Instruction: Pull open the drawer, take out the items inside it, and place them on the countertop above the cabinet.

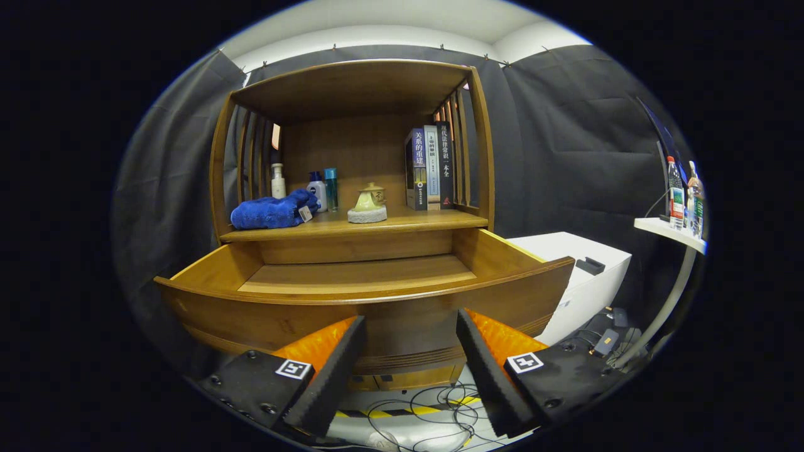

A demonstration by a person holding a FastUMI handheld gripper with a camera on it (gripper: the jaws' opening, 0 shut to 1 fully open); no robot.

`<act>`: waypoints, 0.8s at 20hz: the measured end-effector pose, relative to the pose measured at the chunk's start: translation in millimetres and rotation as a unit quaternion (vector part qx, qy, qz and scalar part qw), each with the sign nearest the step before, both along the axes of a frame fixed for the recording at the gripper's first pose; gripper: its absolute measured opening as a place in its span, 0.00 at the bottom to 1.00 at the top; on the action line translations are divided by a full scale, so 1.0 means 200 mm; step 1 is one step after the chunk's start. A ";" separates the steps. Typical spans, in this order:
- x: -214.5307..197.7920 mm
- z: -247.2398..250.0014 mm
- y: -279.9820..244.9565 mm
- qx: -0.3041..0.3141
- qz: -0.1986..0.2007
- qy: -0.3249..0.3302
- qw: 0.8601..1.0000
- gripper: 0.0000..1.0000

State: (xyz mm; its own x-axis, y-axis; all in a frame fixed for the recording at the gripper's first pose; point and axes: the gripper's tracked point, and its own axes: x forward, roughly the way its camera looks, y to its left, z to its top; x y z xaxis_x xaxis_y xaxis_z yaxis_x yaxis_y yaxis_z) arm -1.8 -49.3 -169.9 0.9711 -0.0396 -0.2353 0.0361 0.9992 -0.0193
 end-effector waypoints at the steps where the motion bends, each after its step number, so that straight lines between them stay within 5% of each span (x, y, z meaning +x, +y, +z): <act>1: 0.01 0.00 0.00 0.001 0.001 0.001 1.000 0.97; 16: 0.24 0.03 0.02 0.011 0.001 -0.007 1.000 0.98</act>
